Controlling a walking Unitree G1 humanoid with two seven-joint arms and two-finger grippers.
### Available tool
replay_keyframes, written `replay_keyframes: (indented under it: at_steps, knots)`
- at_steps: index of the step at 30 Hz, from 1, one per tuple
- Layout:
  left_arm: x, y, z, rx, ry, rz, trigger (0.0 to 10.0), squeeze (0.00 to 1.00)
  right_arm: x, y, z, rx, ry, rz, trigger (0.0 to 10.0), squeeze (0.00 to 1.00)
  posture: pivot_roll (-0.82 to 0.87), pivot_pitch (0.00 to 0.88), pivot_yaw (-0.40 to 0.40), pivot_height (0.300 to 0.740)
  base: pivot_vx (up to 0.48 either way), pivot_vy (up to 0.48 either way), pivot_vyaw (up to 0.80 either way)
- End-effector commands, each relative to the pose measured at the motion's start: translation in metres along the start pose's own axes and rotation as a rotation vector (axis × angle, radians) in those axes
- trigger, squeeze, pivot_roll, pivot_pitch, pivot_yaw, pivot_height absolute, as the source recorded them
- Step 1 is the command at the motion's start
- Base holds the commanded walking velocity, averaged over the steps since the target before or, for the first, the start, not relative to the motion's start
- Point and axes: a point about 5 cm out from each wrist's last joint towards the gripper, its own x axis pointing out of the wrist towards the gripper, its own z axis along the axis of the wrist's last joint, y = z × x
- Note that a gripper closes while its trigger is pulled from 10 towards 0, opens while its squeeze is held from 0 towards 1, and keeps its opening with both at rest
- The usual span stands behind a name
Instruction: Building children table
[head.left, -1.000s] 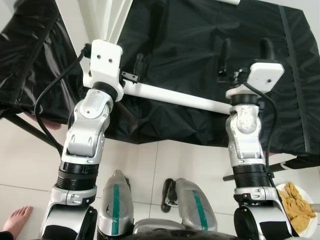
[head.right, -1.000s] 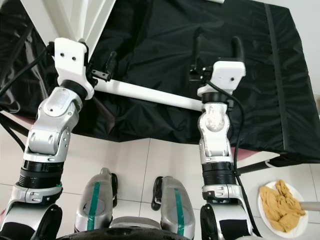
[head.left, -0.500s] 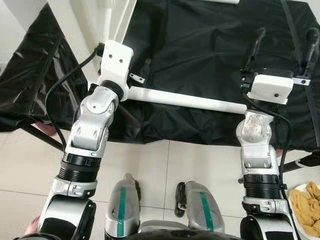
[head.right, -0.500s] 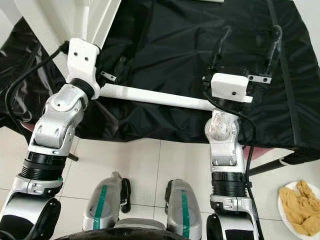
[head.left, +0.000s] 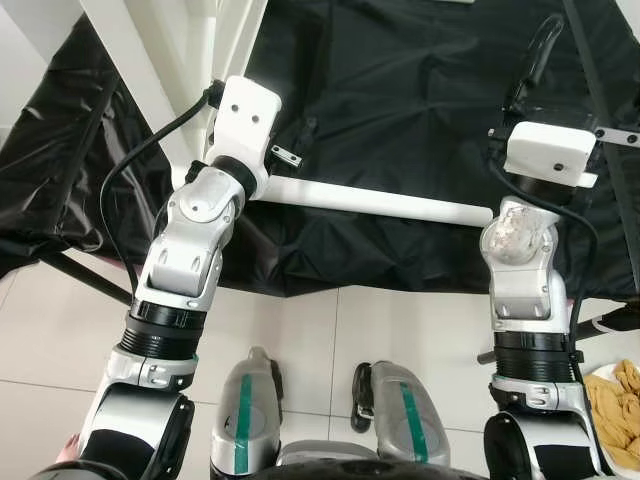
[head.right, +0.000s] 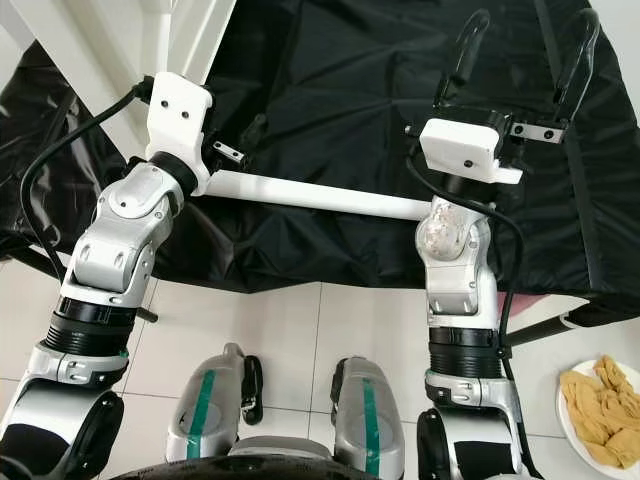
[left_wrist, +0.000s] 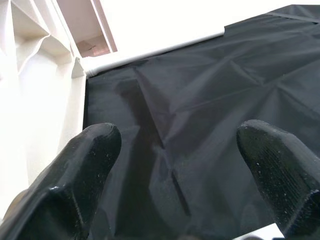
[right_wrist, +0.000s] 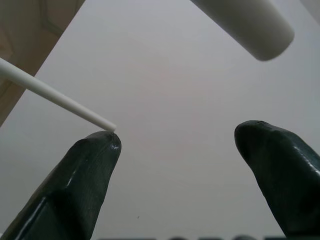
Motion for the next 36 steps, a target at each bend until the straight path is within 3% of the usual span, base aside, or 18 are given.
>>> replay_keyframes:
  at_steps: [1,6,12,14,18,29,32,36]
  knots:
    - [-0.003,0.002,-0.003,0.000,0.007,0.032,10.0,0.00,0.006,-0.002,0.006,-0.010,-0.039,-0.009,10.0,0.00,0.09,0.063,0.049,0.740,0.000,0.000,0.00]
    - [-0.004,0.000,-0.005,-0.007,0.011,0.047,10.0,0.00,0.021,-0.007,0.015,-0.073,-0.143,-0.050,10.0,0.00,0.09,0.068,0.031,0.740,0.000,0.000,0.00]
    - [-0.004,0.000,-0.006,-0.009,0.010,0.052,10.0,0.00,0.029,-0.009,0.019,-0.097,-0.186,-0.081,10.0,0.00,0.09,0.064,0.027,0.740,0.000,0.000,0.00]
    - [-0.002,0.000,-0.006,-0.008,0.009,0.053,10.0,0.00,0.043,-0.015,0.023,-0.175,-0.242,-0.154,10.0,0.00,0.09,0.055,0.030,0.740,0.000,0.000,0.00]
    - [-0.001,0.000,-0.006,-0.004,0.008,0.051,10.0,0.00,0.051,-0.019,0.026,-0.221,-0.274,-0.203,10.0,0.00,0.09,0.052,0.036,0.740,0.000,0.000,0.00]
    - [0.001,0.000,-0.005,0.001,0.007,0.044,10.0,0.00,0.066,-0.026,0.030,-0.286,-0.319,-0.303,10.0,0.00,0.09,0.045,0.043,0.740,0.000,0.000,0.00]
    - [0.000,0.001,-0.006,0.005,0.012,0.041,10.0,0.00,0.079,-0.033,0.032,-0.290,-0.320,-0.365,10.0,0.00,0.09,0.044,0.046,0.740,0.000,0.000,0.00]
    - [-0.001,0.000,-0.006,0.007,0.014,0.041,10.0,0.00,0.085,-0.034,0.031,-0.295,-0.307,-0.374,10.0,0.00,0.09,0.044,0.043,0.740,0.000,0.000,0.00]
